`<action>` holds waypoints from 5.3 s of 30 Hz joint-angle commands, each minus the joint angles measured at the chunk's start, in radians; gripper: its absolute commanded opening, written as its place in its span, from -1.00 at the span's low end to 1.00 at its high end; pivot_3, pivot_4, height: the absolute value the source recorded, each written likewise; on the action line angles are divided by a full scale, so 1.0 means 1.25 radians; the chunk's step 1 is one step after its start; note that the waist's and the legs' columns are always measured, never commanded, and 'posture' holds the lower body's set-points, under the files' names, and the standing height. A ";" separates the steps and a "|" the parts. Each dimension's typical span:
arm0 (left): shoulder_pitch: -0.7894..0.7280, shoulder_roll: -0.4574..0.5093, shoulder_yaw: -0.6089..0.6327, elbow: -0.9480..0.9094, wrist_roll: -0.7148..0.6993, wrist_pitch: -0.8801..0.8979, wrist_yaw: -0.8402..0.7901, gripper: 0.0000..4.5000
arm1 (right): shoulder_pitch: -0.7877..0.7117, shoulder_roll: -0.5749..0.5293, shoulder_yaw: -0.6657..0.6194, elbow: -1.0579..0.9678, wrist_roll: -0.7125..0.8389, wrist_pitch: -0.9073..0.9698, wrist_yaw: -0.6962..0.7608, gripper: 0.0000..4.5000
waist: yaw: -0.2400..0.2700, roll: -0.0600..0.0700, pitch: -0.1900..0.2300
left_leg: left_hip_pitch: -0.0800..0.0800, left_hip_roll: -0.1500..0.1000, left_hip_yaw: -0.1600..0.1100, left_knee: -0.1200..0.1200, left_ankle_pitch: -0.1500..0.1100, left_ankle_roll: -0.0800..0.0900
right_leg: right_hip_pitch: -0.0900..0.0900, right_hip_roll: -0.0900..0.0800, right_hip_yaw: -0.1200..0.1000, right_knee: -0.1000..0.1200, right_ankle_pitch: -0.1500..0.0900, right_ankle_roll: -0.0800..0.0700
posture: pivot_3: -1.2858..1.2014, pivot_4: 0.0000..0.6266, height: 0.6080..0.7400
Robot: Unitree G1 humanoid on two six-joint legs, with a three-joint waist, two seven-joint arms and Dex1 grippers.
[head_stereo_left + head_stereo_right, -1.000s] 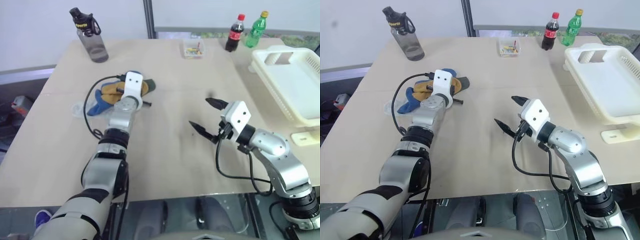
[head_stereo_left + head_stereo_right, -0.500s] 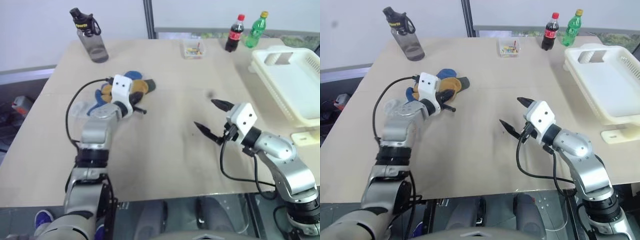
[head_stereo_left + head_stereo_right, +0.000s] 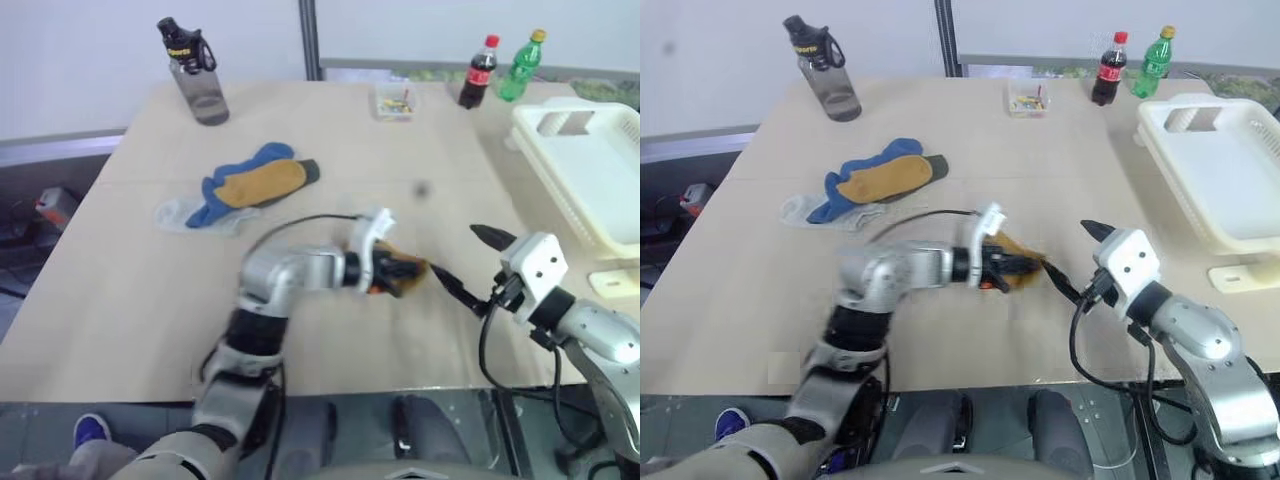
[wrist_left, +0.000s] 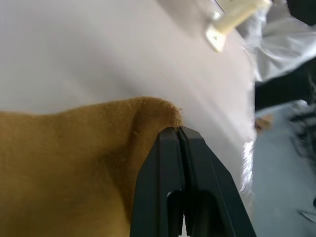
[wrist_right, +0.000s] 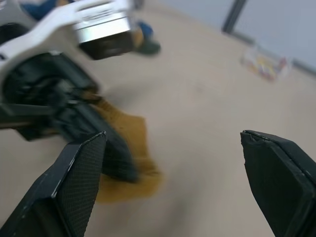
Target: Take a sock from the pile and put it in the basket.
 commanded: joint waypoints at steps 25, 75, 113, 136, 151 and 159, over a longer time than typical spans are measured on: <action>0.116 0.211 -0.104 0.067 0.226 -0.387 -0.155 -0.83 | -0.093 -0.004 0.112 0.144 -0.017 0.302 -0.123 -0.31 | 0.011 0.001 -0.001 | 0.003 0.000 0.001 -0.002 0.000 0.000 | 0.002 0.000 0.003 -0.001 0.000 0.000 | 0.03 -0.52 1.00; 0.220 0.382 0.230 -0.111 -0.091 -0.123 -0.218 -0.98 | 0.100 -0.107 -0.008 -0.023 -0.039 -0.101 0.106 0.33 | 0.003 -0.001 0.000 | 0.005 0.002 0.001 -0.003 0.000 0.000 | 0.002 0.001 0.003 -0.001 -0.001 0.000 | 0.03 -0.52 1.00; 0.161 0.462 0.025 -0.063 0.087 -0.463 -0.391 0.40 | -0.050 0.139 0.147 -0.039 0.025 0.274 -0.186 0.33 | -0.009 -0.001 0.002 | 0.001 0.002 0.001 -0.003 0.000 0.000 | -0.003 0.000 0.004 0.000 -0.003 -0.004 | 0.03 -0.52 1.00; 0.258 0.310 -0.063 -0.124 0.170 -0.434 -0.279 -0.98 | 0.080 -0.106 0.055 0.108 -0.048 0.090 -0.017 -1.00 | 0.002 0.000 -0.001 | 0.000 0.001 -0.001 -0.001 -0.001 0.001 | 0.000 0.000 0.000 -0.001 -0.001 0.000 | 0.03 -0.52 1.00; 0.292 0.233 0.286 -0.184 0.166 -0.491 0.105 0.14 | -0.027 -0.088 -0.031 0.006 0.058 0.049 0.027 0.03 | -0.005 0.000 0.000 | 0.001 0.002 -0.001 -0.001 0.000 0.001 | 0.000 -0.001 0.001 -0.001 -0.001 0.000 | 0.03 -0.52 1.00; 0.231 0.127 0.470 -0.168 0.112 -0.399 0.360 0.14 | -0.134 -0.067 0.054 0.021 0.015 -0.037 0.027 0.03 | -0.002 -0.001 0.000 | 0.000 0.001 -0.003 -0.001 0.000 0.001 | 0.000 -0.001 0.000 -0.001 0.000 0.000 | 0.03 -0.52 1.00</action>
